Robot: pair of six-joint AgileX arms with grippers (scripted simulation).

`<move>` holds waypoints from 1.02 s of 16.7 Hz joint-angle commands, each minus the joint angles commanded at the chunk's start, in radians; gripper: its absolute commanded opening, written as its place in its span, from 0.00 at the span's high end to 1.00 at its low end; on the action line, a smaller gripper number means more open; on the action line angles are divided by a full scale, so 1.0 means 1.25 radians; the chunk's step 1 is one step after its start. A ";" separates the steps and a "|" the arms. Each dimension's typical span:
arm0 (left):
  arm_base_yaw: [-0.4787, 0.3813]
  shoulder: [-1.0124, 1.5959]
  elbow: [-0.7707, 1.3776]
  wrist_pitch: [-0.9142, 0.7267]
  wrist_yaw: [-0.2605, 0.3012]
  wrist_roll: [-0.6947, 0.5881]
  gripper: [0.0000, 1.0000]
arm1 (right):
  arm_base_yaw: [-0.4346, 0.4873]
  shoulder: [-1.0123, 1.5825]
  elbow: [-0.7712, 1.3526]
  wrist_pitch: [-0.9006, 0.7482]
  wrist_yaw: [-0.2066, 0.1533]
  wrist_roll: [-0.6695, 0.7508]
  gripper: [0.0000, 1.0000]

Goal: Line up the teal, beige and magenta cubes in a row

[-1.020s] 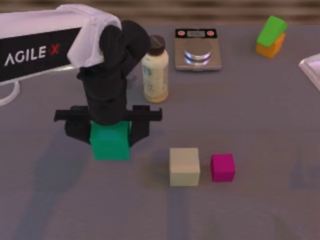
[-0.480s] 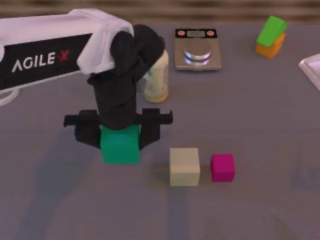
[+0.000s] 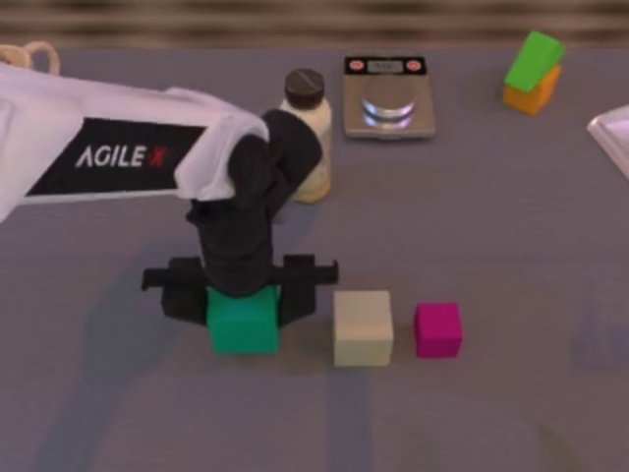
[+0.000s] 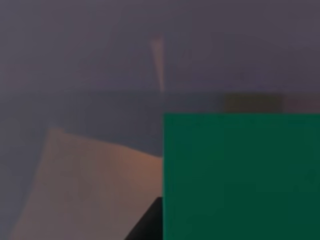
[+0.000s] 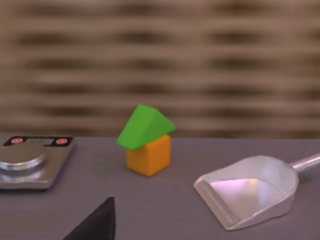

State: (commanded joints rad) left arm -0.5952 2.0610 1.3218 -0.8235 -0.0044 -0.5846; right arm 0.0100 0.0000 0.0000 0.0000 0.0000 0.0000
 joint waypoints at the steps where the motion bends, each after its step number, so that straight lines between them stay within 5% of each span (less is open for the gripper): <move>1: 0.000 0.000 0.000 0.000 0.000 0.000 1.00 | 0.000 0.000 0.000 0.000 0.000 0.000 0.00; 3: 0.000 0.000 0.000 0.000 0.000 0.000 1.00 | 0.000 0.000 0.000 0.000 0.000 0.000 0.00; 16: 0.000 0.000 0.000 0.000 0.000 0.000 0.02 | 0.000 0.000 0.000 0.000 0.000 0.000 0.00; 17: 0.000 0.000 0.000 0.000 0.000 0.000 0.00 | 0.000 0.000 0.000 0.000 0.000 0.000 0.00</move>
State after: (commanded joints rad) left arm -0.5952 2.0610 1.3218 -0.8235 -0.0044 -0.5846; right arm 0.0100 0.0000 0.0000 0.0000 0.0000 0.0000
